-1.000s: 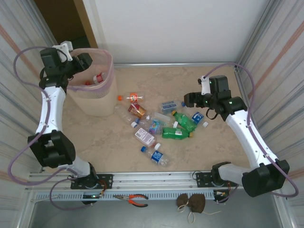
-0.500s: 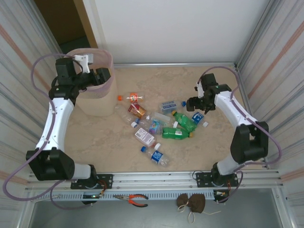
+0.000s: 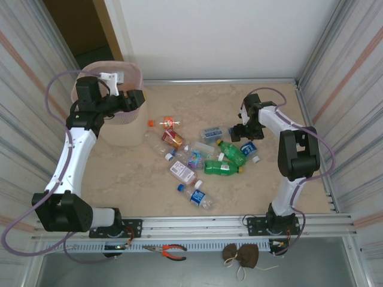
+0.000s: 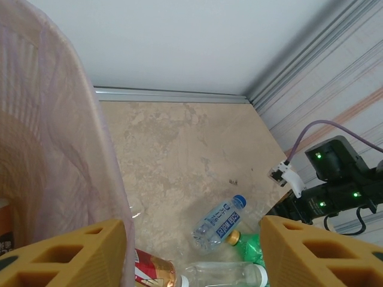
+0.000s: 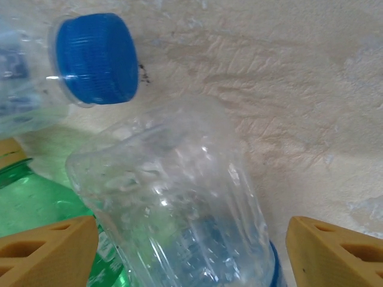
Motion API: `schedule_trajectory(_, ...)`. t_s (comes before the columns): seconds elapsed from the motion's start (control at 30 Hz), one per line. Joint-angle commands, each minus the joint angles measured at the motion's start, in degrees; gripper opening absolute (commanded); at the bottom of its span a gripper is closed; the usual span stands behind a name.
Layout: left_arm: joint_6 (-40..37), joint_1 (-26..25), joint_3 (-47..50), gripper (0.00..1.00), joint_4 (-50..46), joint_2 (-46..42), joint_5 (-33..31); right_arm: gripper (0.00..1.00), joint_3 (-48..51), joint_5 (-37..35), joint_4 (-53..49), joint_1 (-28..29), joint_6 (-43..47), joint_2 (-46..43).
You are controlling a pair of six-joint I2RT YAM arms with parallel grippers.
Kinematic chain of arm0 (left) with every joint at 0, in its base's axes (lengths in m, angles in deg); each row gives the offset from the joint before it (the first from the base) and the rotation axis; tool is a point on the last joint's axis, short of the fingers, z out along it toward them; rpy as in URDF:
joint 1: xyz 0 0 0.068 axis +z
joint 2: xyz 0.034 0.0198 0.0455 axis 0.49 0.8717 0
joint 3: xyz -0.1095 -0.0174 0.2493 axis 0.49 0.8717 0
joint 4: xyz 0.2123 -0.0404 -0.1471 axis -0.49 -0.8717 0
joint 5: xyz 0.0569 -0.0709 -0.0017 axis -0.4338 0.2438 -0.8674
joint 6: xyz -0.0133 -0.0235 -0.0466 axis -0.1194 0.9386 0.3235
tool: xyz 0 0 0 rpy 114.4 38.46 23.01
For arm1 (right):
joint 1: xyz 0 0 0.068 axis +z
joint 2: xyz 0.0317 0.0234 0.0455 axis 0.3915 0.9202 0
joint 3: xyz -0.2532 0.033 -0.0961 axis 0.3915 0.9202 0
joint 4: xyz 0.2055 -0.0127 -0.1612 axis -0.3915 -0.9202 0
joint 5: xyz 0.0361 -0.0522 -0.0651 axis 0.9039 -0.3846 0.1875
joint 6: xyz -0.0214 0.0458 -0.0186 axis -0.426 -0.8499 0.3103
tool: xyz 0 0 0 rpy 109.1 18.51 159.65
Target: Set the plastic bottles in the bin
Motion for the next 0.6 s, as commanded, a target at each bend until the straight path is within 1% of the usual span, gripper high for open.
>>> schedule_trajectory(0.0,1.0,-0.8,1.0,0.61,-0.2,-1.6,0.4,0.78,-1.6,-2.5,-1.0,-1.2,-0.4,0.8)
schedule_trajectory(0.1,1.1,-1.1,0.8,0.61,-0.2,-1.3,0.5,0.74,-1.0,-3.5,-1.0,-2.7,-1.8,0.4)
schedule_trajectory(0.23,1.3,-1.4,0.8,0.6,0.1,-0.8,0.4,0.72,-0.1,-2.5,-0.5,-4.9,-3.3,-0.5)
schedule_trajectory(0.3,1.5,-1.7,1.0,0.6,0.5,-0.6,0.4,0.73,-0.2,-1.2,-0.2,-5.7,-3.6,-0.1)
schedule_trajectory(0.43,1.7,-2.2,1.1,0.6,0.8,-0.2,0.3,0.77,-2.0,-1.0,-0.5,-6.1,-4.6,1.6)
schedule_trajectory(0.57,2.0,-2.5,1.5,0.6,1.2,-0.3,0.1,0.77,-4.1,0.2,-0.6,-6.2,-5.4,3.9)
